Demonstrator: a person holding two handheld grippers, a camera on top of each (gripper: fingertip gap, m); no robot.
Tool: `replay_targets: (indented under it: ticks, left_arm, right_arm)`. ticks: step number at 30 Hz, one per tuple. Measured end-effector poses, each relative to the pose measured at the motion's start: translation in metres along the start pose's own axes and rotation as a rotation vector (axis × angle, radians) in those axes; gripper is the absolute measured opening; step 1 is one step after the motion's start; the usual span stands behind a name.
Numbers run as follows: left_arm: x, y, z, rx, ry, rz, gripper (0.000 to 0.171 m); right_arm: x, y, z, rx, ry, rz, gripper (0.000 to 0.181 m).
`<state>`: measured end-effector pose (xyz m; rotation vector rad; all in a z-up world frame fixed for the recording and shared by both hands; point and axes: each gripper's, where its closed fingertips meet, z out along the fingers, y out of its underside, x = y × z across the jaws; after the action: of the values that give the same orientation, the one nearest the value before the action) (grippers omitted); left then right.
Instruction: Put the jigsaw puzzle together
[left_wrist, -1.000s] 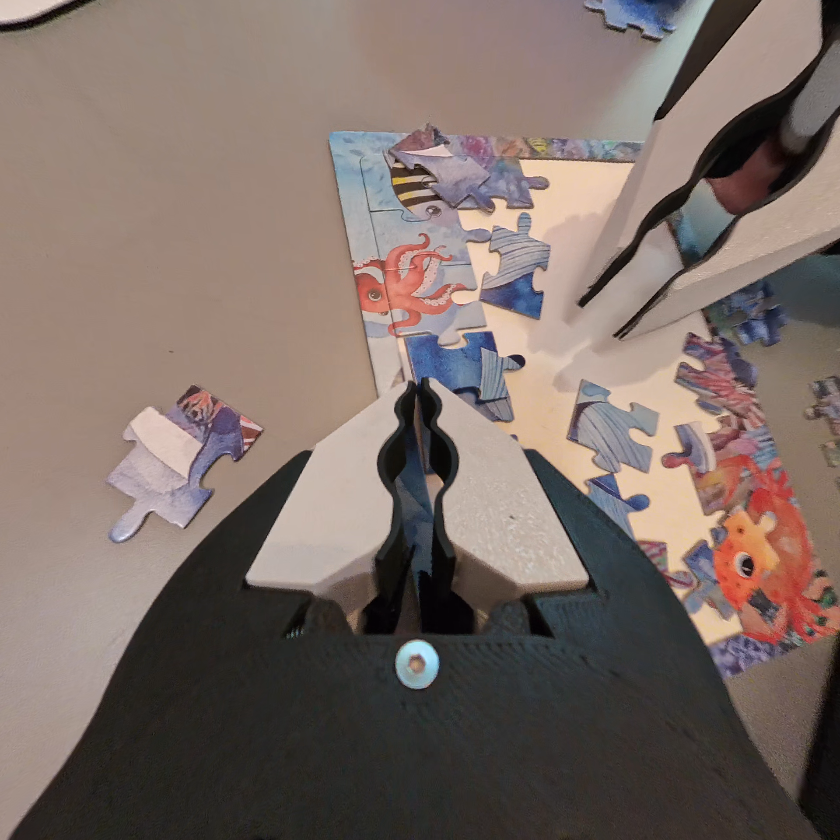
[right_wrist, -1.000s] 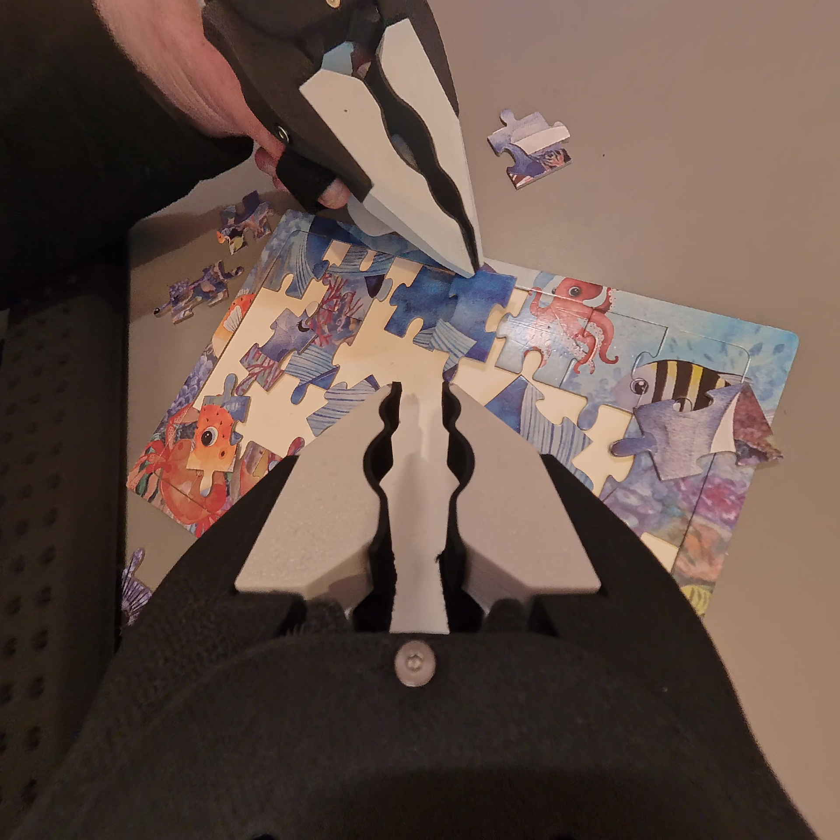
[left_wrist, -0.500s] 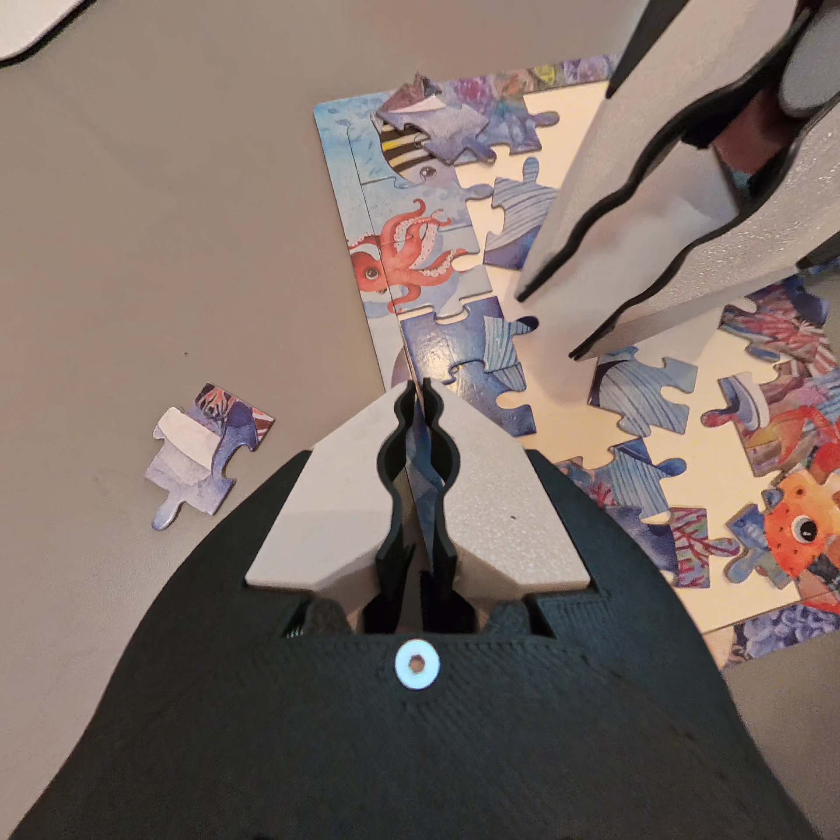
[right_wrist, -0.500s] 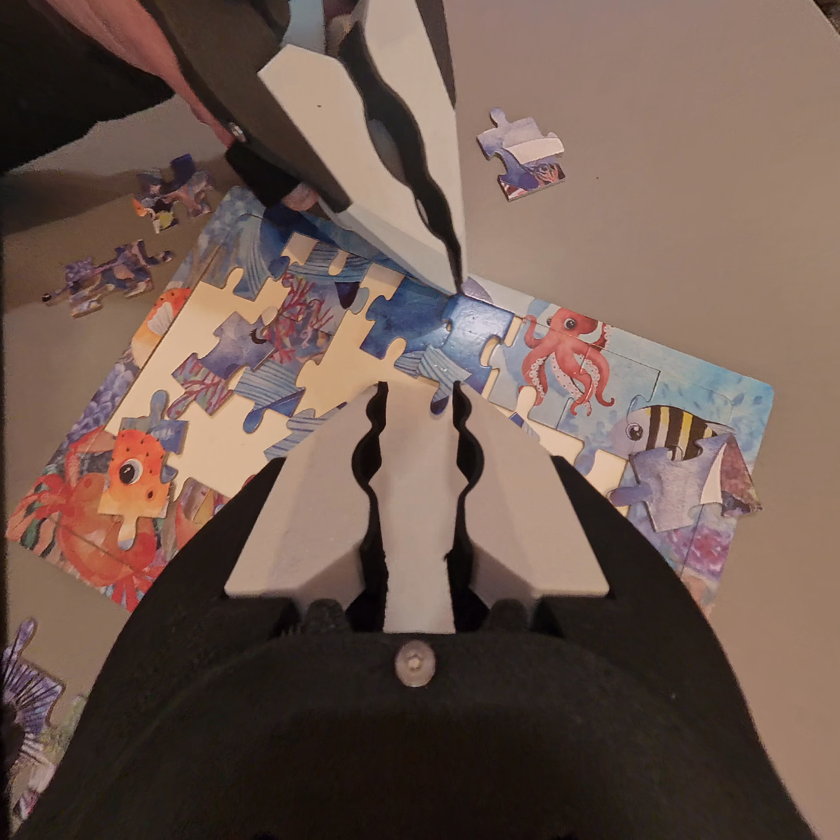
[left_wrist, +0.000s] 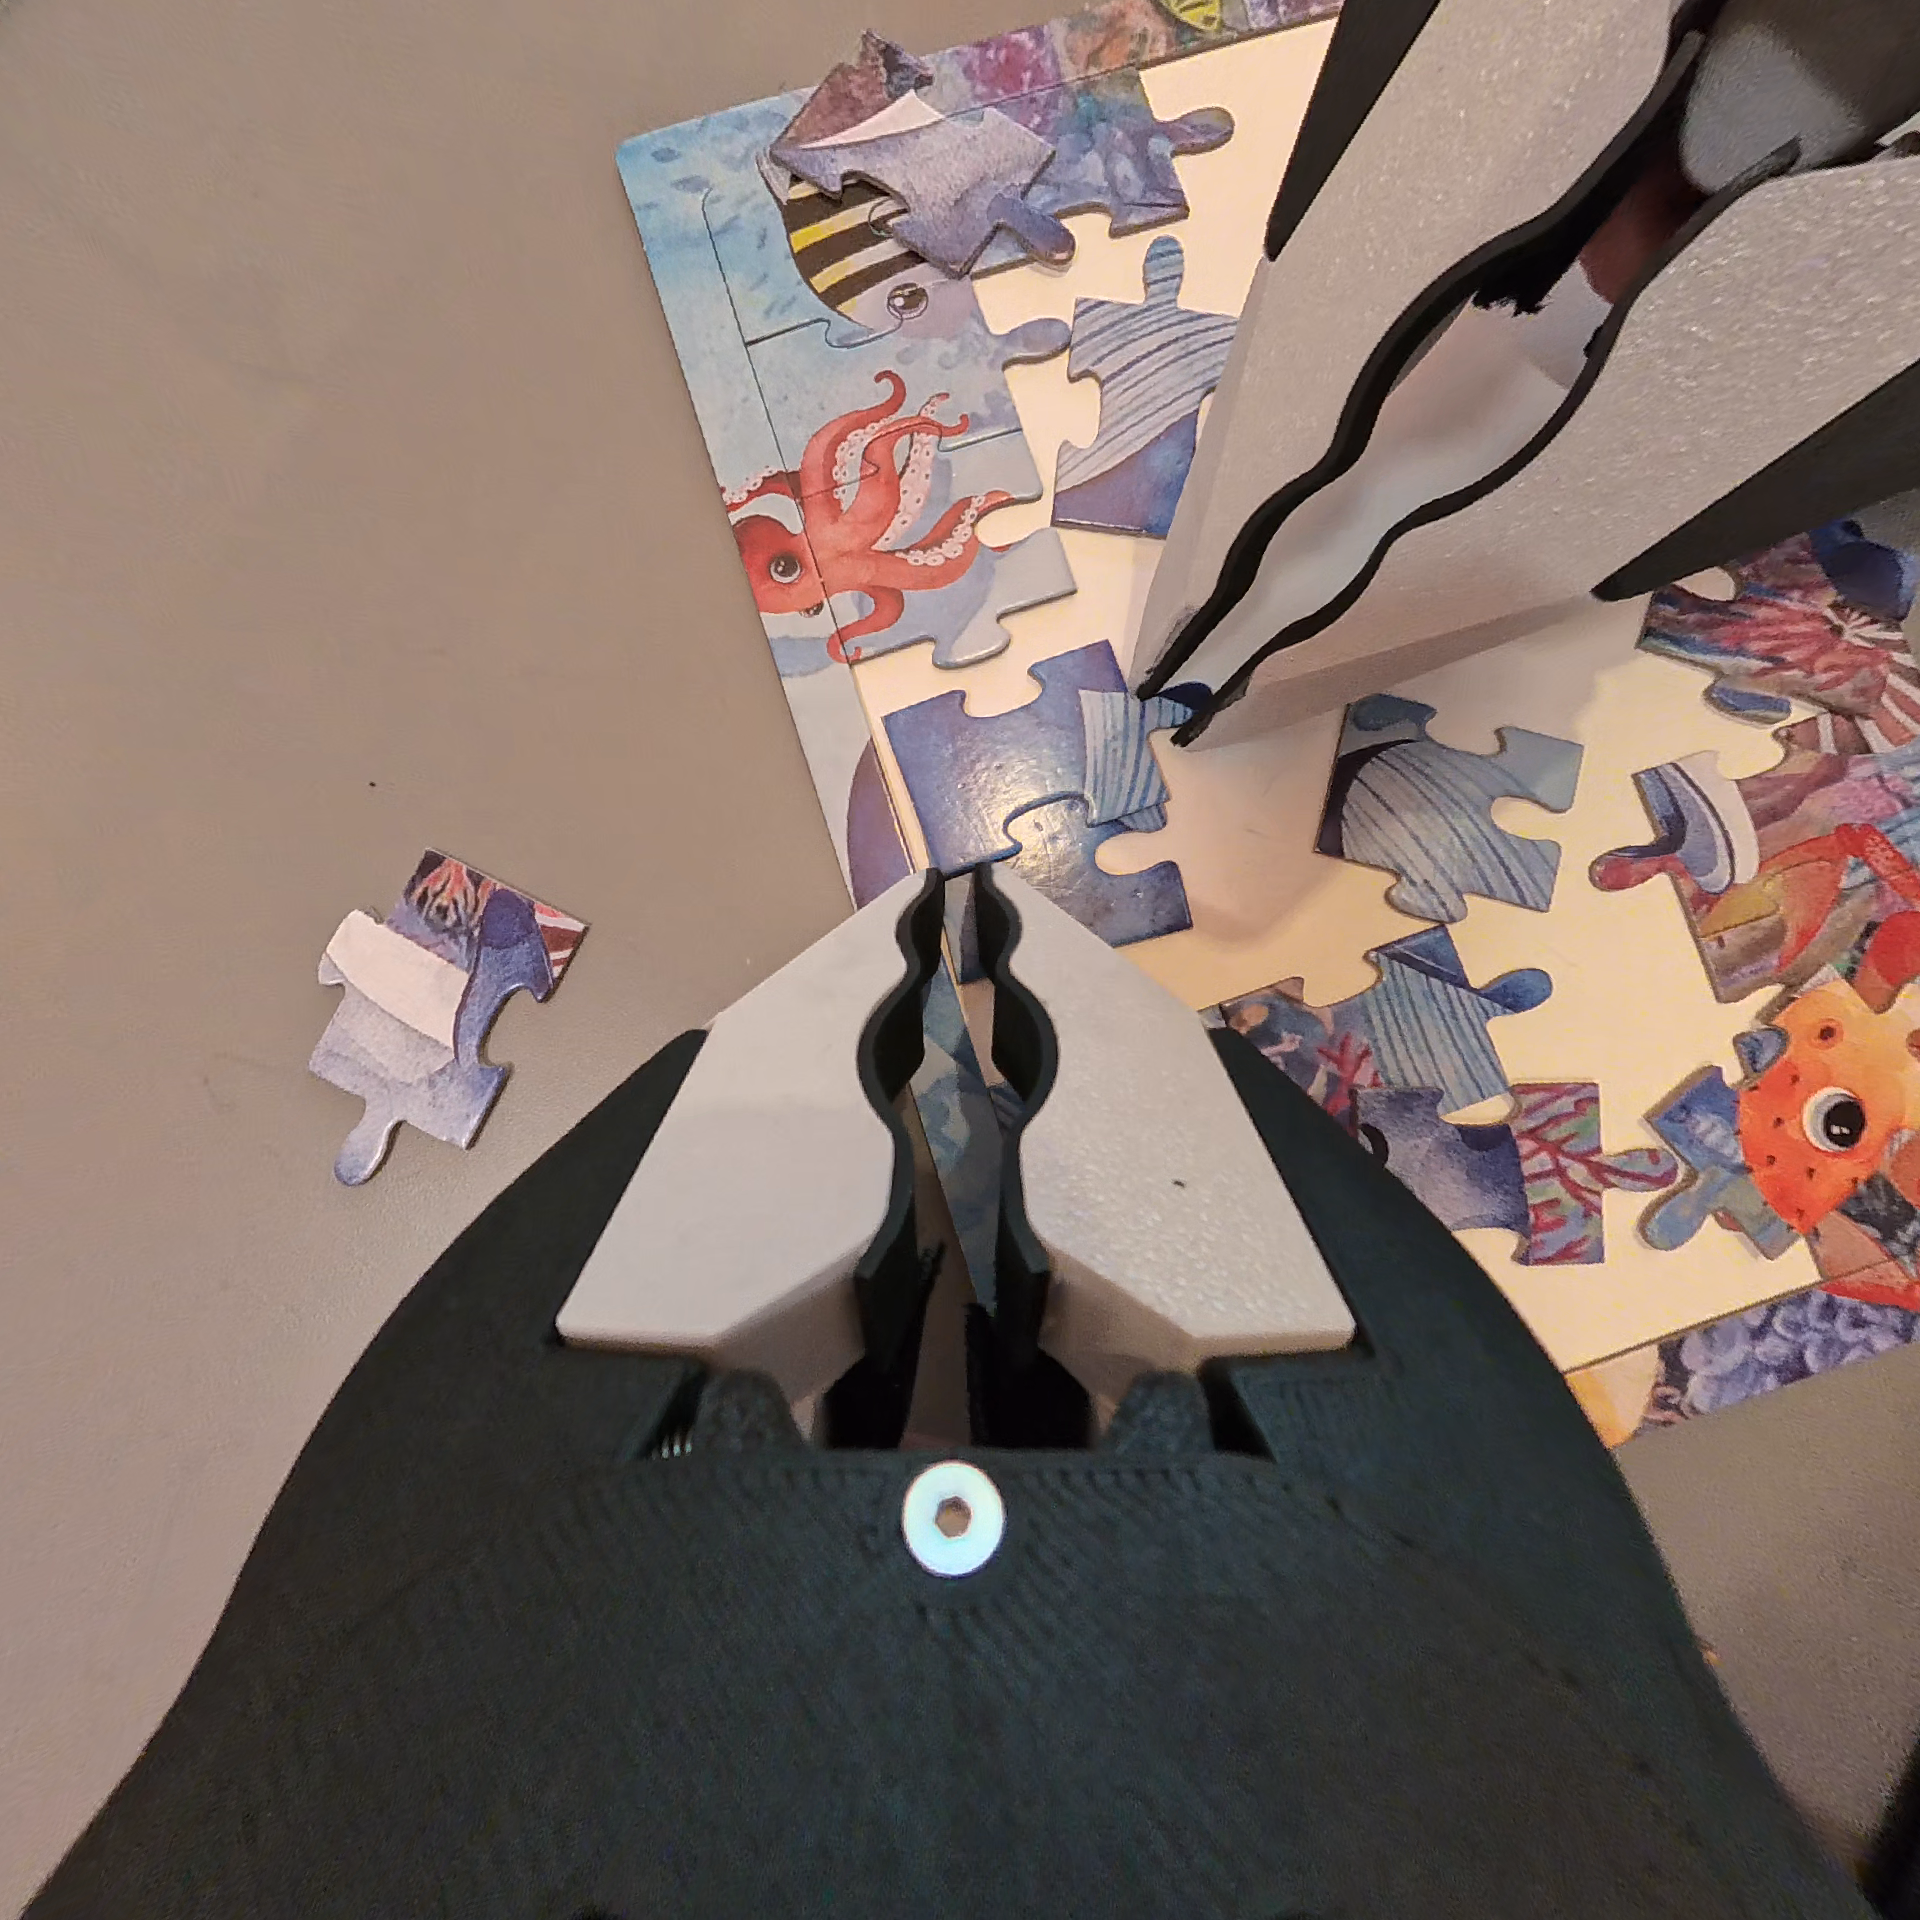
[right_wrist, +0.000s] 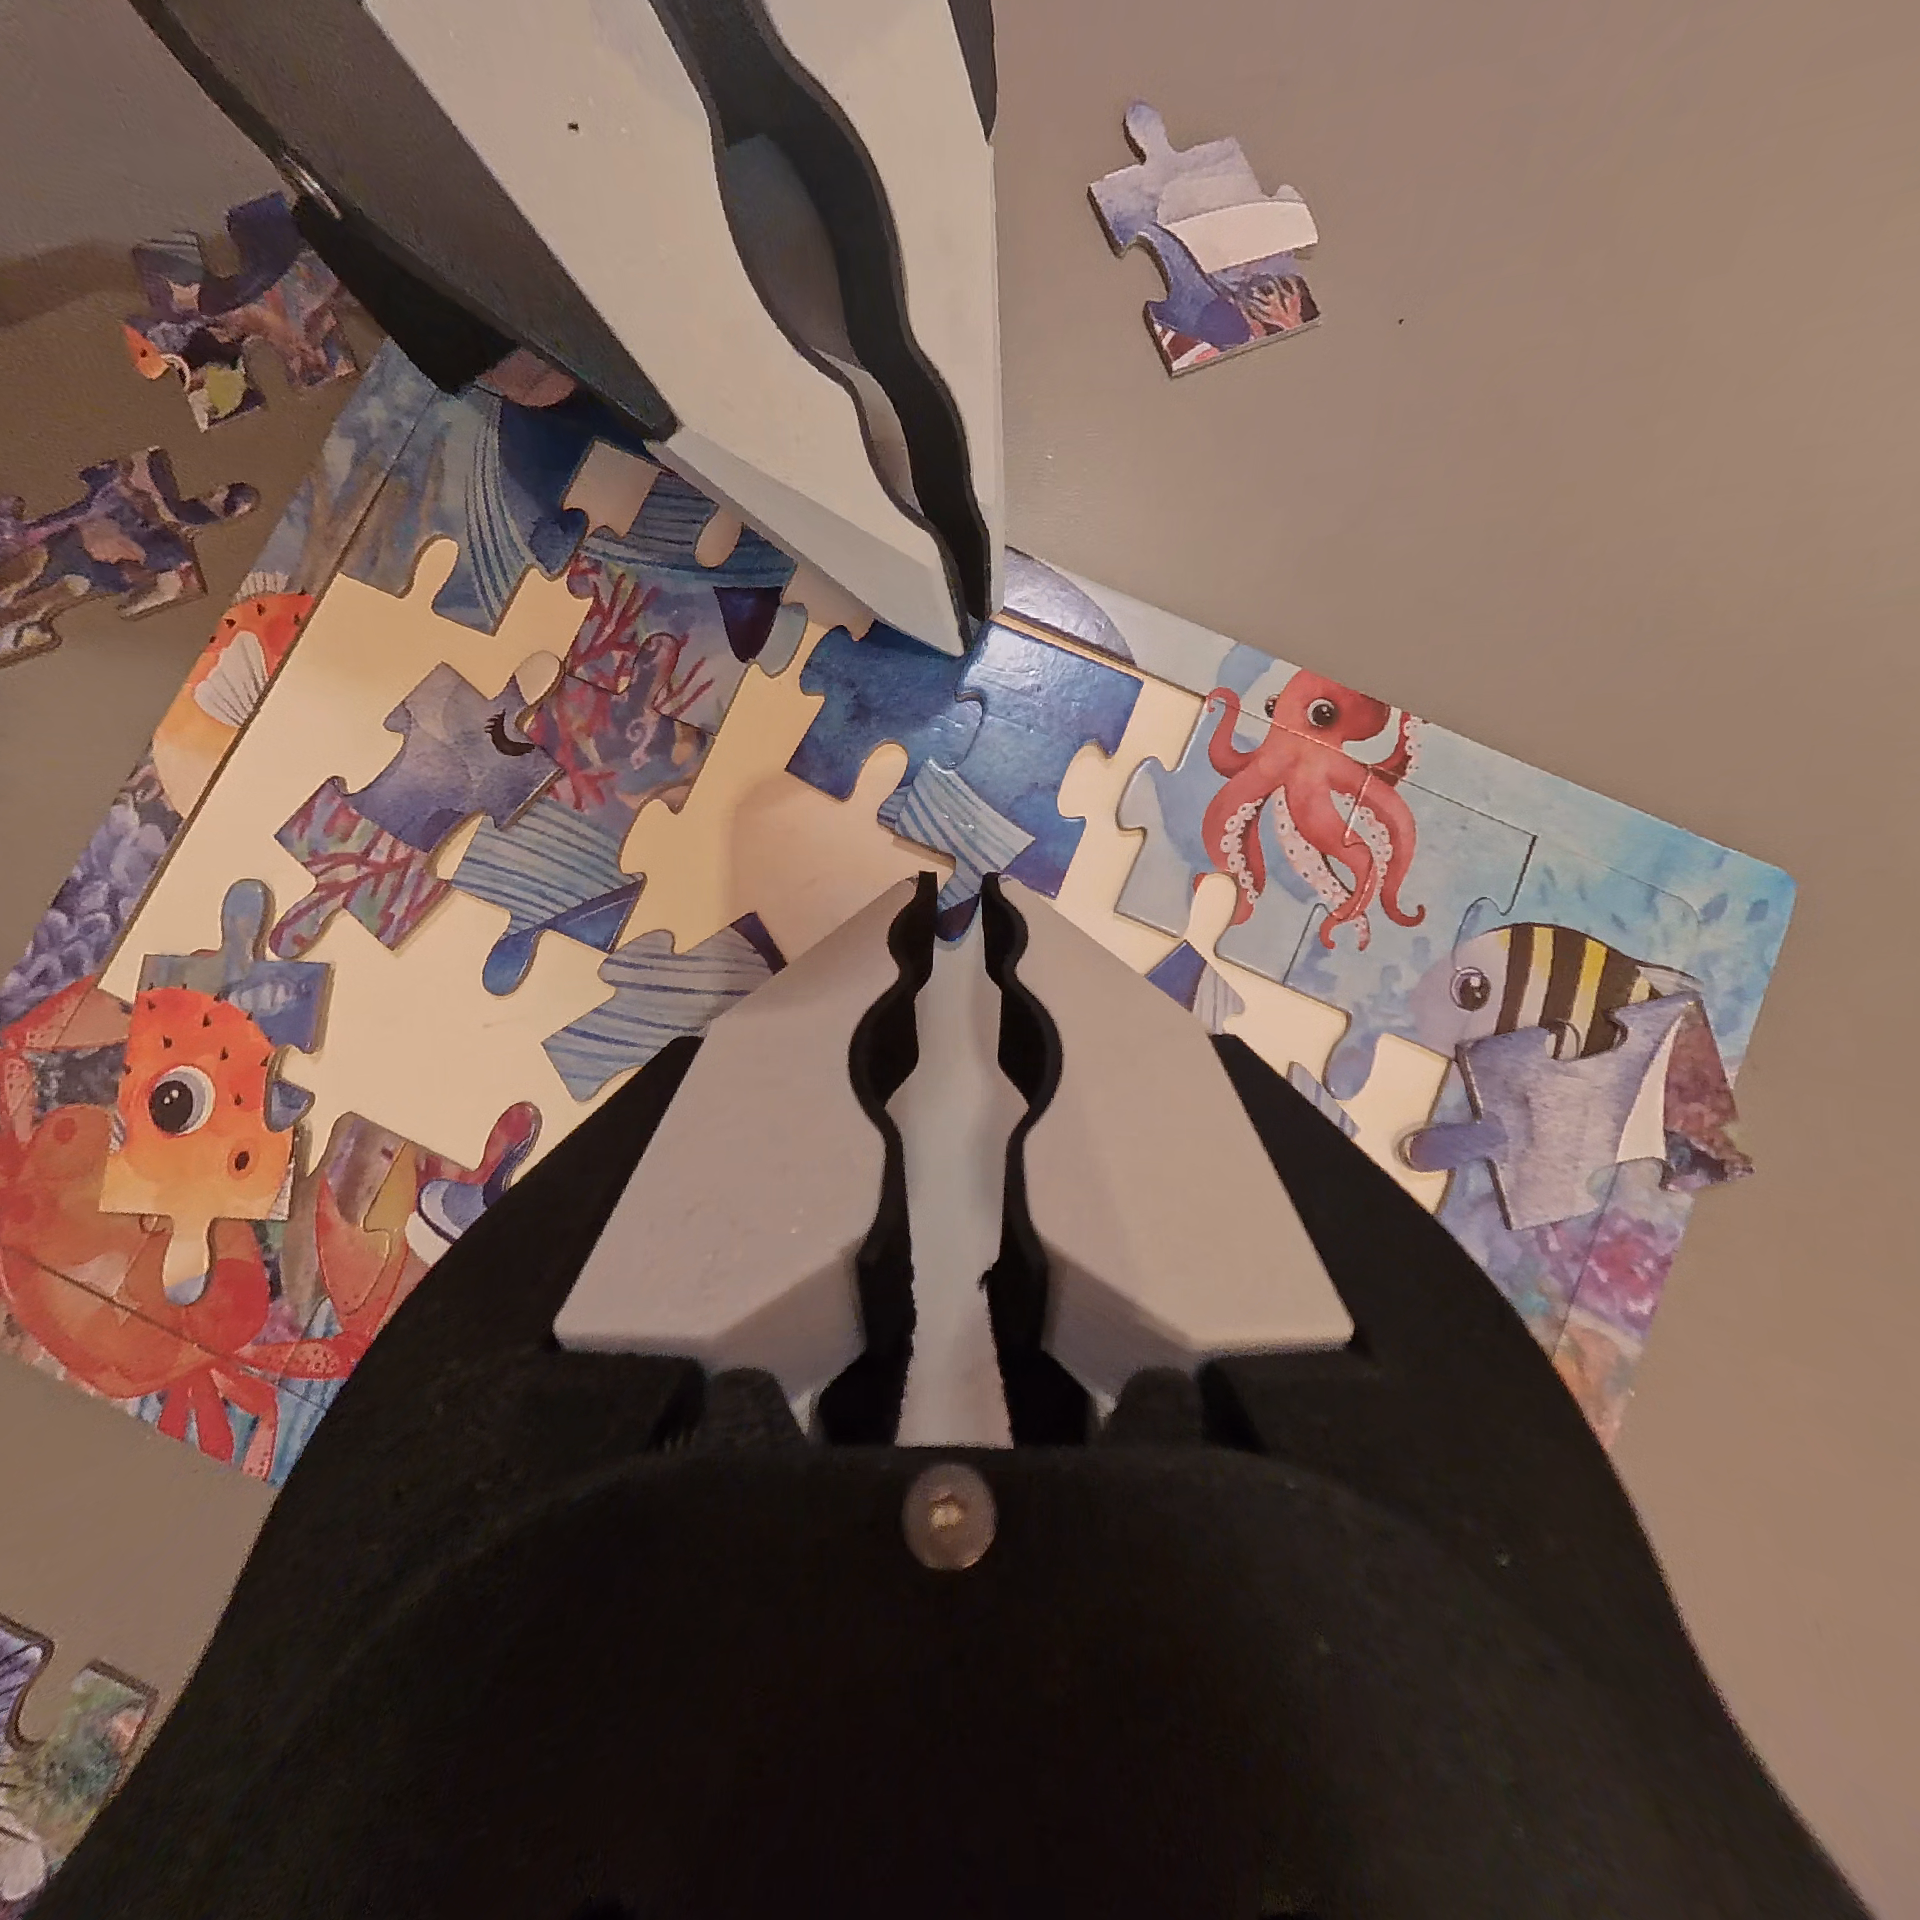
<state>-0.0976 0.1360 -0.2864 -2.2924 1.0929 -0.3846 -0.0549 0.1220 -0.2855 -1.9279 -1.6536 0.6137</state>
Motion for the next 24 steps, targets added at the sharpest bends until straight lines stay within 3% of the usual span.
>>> replay_targets:
  ticks: [16, 24]
  left_arm:
    - [-0.001, 0.011, -0.009, -0.043, -0.019, 0.047, 0.007]
    - [0.001, 0.013, -0.010, -0.056, -0.020, 0.057, 0.008]
  right_arm:
    - [0.008, 0.000, -0.004, -0.044, 0.133, -0.088, 0.005]
    - [0.016, 0.004, -0.004, -0.072, 0.178, -0.044, 0.005]
